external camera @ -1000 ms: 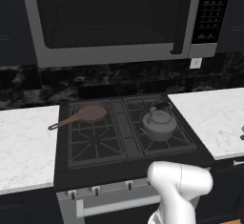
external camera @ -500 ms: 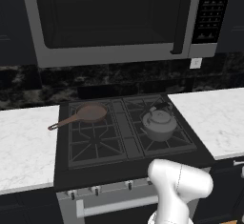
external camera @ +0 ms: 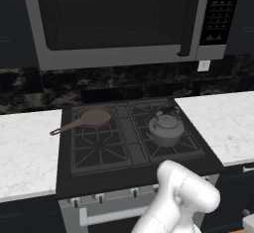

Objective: Pick the kettle from the counter and place it on a stove burner. Then turn the burner on.

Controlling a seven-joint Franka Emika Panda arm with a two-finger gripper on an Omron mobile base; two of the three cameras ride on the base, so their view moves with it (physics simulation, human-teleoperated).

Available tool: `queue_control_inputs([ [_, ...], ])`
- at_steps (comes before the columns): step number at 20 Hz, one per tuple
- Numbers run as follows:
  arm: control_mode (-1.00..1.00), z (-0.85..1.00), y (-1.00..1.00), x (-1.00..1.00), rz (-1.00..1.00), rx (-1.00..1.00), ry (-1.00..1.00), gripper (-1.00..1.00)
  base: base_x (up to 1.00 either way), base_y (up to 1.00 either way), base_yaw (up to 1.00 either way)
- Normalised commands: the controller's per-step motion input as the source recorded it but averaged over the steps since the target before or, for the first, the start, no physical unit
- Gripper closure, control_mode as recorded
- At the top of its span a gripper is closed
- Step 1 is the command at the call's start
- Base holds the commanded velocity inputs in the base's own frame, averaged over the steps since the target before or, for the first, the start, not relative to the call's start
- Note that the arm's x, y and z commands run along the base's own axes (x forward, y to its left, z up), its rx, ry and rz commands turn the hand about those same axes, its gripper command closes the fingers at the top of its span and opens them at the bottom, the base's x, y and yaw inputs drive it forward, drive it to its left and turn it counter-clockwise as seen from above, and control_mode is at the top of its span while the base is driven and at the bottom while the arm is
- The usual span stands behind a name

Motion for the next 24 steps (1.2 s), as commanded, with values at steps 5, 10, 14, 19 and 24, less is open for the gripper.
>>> queue_control_inputs([
  [5,-1.00,-0.22,0.26,0.09,0.18,-0.13,-0.63,-1.00,0.00,0.00,0.00],
  [10,-1.00,-0.01,0.08,0.20,0.08,-0.02,-0.13,-1.00,0.00,0.00,0.00],
  [14,-1.00,-0.01,0.00,0.47,0.01,0.00,-0.07,-1.00,0.00,0.00,0.00],
  [19,-1.00,0.00,0.00,0.48,0.01,0.00,0.00,-1.00,0.00,0.00,0.00],
  [24,-1.00,-0.01,0.00,0.44,0.00,0.00,0.00,-1.00,0.00,0.00,0.00],
])
